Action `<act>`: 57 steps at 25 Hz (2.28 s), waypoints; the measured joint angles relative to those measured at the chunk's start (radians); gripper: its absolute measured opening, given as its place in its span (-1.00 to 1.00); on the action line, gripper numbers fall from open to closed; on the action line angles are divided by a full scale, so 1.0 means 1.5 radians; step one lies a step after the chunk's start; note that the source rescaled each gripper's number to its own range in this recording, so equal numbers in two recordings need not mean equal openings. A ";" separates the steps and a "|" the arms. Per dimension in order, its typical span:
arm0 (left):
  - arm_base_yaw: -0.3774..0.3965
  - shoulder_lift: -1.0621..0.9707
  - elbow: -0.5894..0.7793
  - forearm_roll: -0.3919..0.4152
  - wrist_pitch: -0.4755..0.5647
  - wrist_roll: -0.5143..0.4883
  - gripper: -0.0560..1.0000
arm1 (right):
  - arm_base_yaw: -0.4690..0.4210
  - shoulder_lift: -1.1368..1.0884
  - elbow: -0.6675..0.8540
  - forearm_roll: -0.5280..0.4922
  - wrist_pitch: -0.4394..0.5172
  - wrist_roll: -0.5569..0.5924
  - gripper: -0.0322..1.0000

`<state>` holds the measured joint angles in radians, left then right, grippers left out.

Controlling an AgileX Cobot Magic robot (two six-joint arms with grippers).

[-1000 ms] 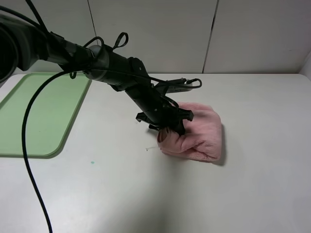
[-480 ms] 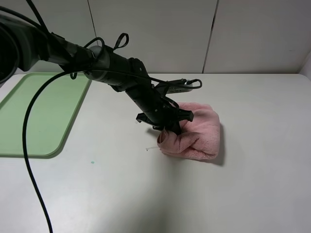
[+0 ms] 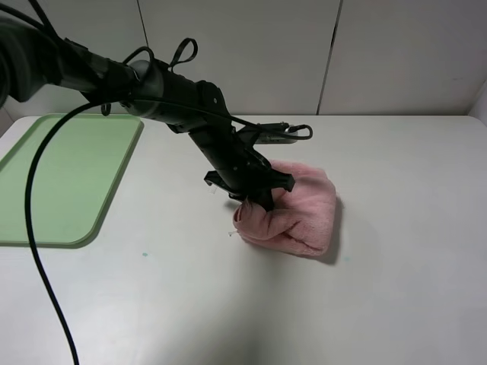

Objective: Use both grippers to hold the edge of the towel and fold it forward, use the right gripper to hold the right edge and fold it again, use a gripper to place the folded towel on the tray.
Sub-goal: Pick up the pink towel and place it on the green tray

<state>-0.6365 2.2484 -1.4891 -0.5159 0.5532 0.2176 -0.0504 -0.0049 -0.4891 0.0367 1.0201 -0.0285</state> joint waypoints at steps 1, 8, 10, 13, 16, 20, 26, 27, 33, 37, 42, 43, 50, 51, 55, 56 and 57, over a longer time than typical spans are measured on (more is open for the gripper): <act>0.005 -0.008 0.001 0.010 0.006 -0.003 -0.64 | 0.000 0.000 0.000 0.000 0.000 0.000 1.00; 0.050 -0.051 0.002 0.086 0.042 -0.033 -0.64 | 0.000 0.000 0.000 0.000 0.000 0.000 1.00; 0.065 -0.059 0.002 0.110 0.059 -0.044 -0.64 | 0.000 0.000 0.000 0.000 0.000 0.000 1.00; 0.094 -0.068 0.002 0.133 0.080 -0.049 -0.64 | 0.000 0.000 0.000 0.000 0.000 0.000 1.00; 0.124 -0.077 0.002 0.153 0.098 -0.051 -0.64 | 0.000 0.000 0.000 0.000 0.000 0.000 1.00; 0.165 -0.092 0.002 0.173 0.110 -0.051 -0.64 | 0.000 0.000 0.000 0.000 0.000 0.000 1.00; 0.232 -0.123 0.010 0.201 0.118 -0.051 -0.64 | 0.000 0.000 0.000 0.000 0.000 -0.001 1.00; 0.242 -0.127 0.010 0.208 0.125 -0.051 -0.64 | 0.000 0.000 0.000 0.000 0.000 -0.001 1.00; 0.308 -0.138 0.011 0.252 0.168 -0.061 -0.64 | 0.000 0.000 0.000 0.000 0.000 -0.001 1.00; 0.348 -0.141 0.011 0.271 0.178 -0.063 -0.64 | 0.000 0.000 0.000 0.000 0.000 -0.001 1.00; 0.397 -0.144 0.011 0.282 0.184 -0.064 -0.64 | 0.000 0.000 0.000 0.000 0.000 -0.001 1.00; 0.408 -0.144 0.011 0.284 0.183 -0.064 -0.64 | 0.000 0.000 0.000 0.000 0.000 -0.001 1.00; 0.468 -0.144 0.011 0.295 0.166 -0.065 -0.64 | 0.000 0.000 0.000 0.000 0.000 -0.001 1.00; 0.476 -0.144 0.011 0.295 0.163 -0.065 -0.64 | 0.000 0.000 0.000 0.000 0.000 -0.001 1.00; 0.501 -0.144 0.011 0.305 0.151 -0.068 -0.64 | 0.000 0.000 0.000 0.000 0.000 -0.001 1.00; 0.505 -0.144 0.015 0.310 0.146 -0.068 -0.64 | 0.000 0.000 0.000 0.000 0.000 -0.001 1.00; 0.509 -0.144 0.019 0.312 0.142 -0.069 -0.64 | 0.000 0.000 0.000 0.000 0.000 -0.001 1.00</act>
<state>0.1266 2.0330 -1.4602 -0.0475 0.7666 0.1136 -0.0504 -0.0049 -0.4891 0.0367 1.0201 -0.0306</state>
